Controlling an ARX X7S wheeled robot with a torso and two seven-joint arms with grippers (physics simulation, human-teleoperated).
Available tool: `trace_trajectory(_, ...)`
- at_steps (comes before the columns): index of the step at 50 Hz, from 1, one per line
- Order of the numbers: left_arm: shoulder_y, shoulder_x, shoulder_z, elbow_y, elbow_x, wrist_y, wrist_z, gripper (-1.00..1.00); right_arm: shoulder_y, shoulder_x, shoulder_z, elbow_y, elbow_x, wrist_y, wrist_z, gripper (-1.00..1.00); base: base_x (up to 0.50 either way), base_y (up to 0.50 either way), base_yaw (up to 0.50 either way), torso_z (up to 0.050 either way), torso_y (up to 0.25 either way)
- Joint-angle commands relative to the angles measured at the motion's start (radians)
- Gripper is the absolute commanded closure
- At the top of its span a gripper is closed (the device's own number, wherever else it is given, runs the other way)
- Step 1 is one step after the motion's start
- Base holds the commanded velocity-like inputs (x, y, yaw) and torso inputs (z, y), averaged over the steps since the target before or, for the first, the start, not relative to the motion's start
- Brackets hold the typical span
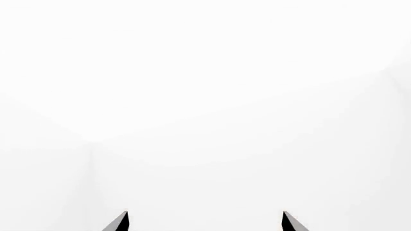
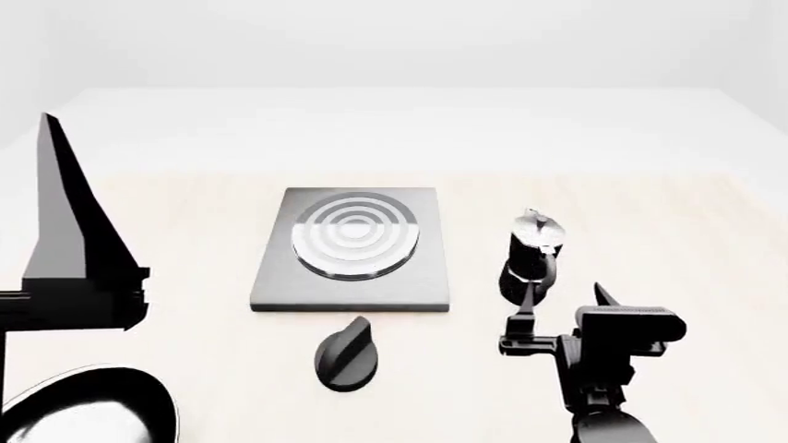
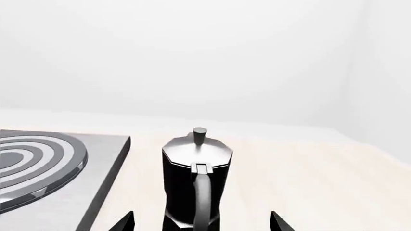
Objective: Turn on the stove and put the moka pot on it.
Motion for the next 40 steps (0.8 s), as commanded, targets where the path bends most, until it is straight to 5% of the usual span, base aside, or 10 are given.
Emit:
trace_trajectory(1, 0.002, -0.005, -0.002, 0.002, -0.007, 0.001, -0.006, -1.0, 0.018, -0.015, -0.013, 0.064, -0.012, -0.034, -0.008, -1.0, 0.0, 0.0, 0.0, 0.0, 0.0)
trace_trajectory(40, 0.012, -0.007, 0.013, -0.019, -0.009, 0.028, -0.008, -1.0, 0.116, -0.037, -0.027, 0.18, -0.008, -0.027, -0.017, -1.0, 0.0, 0.0, 0.0, 0.0, 0.0)
